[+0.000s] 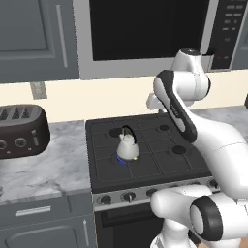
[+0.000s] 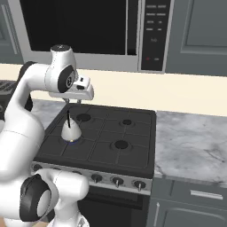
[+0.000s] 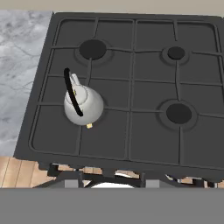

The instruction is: The kettle is done boiling. Turn off the stove, then wait for 300 timesteps before moving the kettle to the dining table.

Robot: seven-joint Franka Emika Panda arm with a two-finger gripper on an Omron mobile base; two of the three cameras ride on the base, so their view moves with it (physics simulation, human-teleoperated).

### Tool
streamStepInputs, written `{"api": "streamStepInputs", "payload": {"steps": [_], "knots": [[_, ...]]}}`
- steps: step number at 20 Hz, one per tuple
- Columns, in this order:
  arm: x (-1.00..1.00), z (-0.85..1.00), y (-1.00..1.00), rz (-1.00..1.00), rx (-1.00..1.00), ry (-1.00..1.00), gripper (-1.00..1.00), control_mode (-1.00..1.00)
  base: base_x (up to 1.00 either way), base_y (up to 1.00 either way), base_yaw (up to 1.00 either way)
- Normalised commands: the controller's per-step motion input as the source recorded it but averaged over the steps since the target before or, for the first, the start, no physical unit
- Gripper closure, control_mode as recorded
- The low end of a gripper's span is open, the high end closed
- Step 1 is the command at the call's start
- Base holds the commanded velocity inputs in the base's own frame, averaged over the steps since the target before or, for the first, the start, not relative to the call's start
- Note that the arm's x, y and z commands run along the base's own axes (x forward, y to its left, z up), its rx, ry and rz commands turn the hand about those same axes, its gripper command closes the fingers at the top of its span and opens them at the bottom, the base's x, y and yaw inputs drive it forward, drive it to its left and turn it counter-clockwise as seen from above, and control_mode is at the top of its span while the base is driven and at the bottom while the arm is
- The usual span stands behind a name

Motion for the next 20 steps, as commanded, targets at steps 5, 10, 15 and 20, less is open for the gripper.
{"api": "streamStepInputs", "payload": {"steps": [5,10,15,20], "knots": [[-0.05,0.0,0.0,0.0,0.0,-0.04,-1.0,-1.0,0.0,0.0,0.0],[-0.17,0.0,0.0,0.0,0.0,-0.08,-1.0,-1.0,0.0,0.0,0.0],[-0.2,0.0,0.12,0.0,0.0,-0.09,-1.0,-1.0,0.0,0.0,0.0],[-0.2,0.0,0.24,0.0,-0.02,-0.07,-1.0,-1.0,0.0,0.0,0.0]]}}
